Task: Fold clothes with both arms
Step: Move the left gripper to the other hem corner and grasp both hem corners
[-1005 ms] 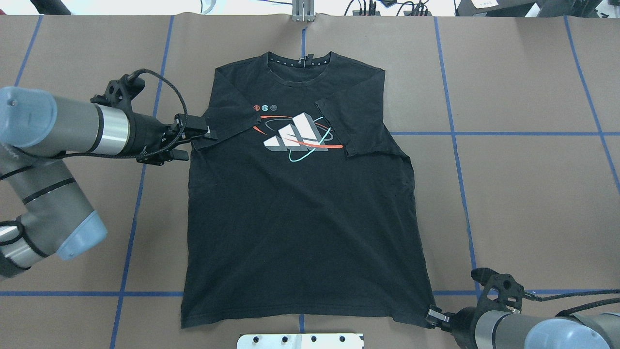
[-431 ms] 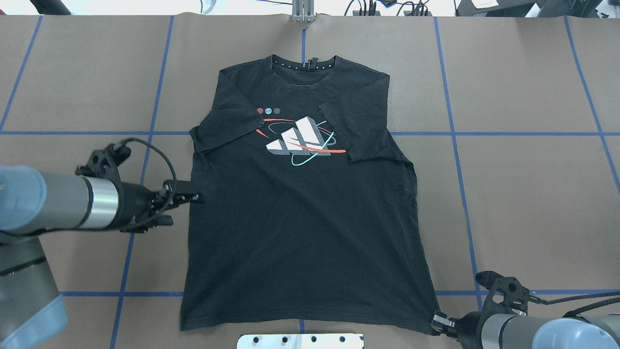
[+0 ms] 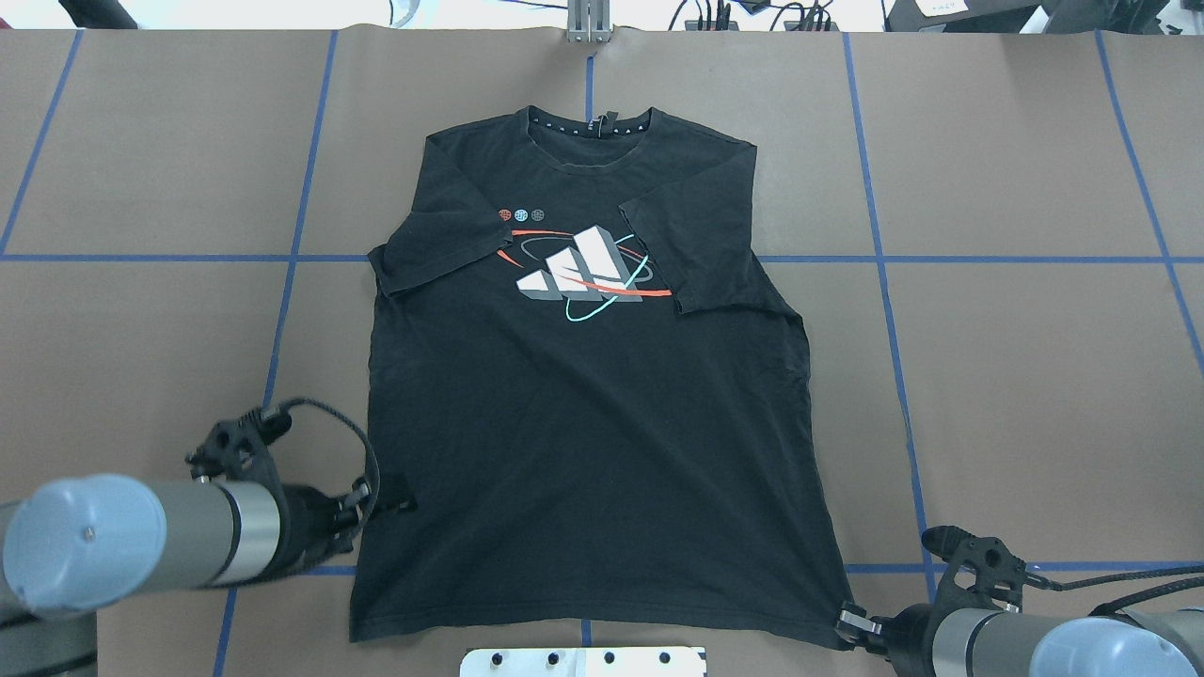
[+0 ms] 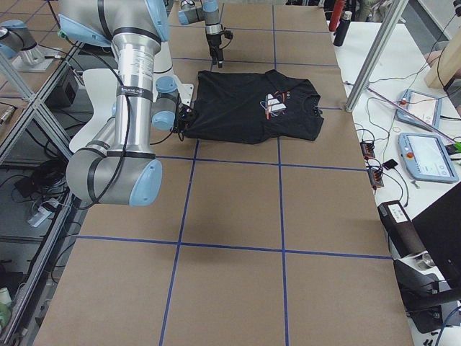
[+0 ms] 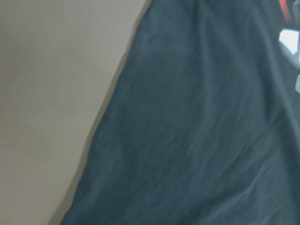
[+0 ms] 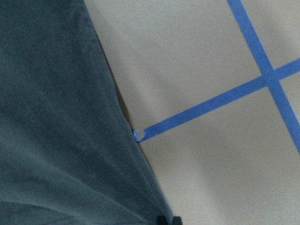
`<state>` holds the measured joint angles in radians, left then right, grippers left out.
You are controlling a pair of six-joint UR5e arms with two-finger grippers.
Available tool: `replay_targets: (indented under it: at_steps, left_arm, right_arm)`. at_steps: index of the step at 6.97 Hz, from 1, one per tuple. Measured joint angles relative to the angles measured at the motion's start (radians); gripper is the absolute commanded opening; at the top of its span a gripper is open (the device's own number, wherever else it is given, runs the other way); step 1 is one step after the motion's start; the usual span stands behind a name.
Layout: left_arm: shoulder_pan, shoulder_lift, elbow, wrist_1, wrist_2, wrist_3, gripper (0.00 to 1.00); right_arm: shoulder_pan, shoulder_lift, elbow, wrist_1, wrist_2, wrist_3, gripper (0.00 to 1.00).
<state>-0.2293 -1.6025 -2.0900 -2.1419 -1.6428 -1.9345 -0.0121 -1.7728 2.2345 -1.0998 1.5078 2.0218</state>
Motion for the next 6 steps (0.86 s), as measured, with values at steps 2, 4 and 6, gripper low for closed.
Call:
replay_targets:
  at_steps: [2,4,6]
  left_arm:
    - [0.09,0.043,-0.007,0.005,0.064,-0.046,0.79]
    - [0.139,0.078,-0.009,0.004,0.084,-0.096,0.79]
    - [0.184,0.088,-0.004,0.004,0.094,-0.142,0.75]
  right_arm:
    - [-0.001,0.002,0.001,0.0,0.0,0.0,0.0]
    - [-0.001,0.003,0.001,0.0,-0.002,0.001,0.0]
    - [-0.002,0.004,0.001,0.0,-0.003,0.001,0.0]
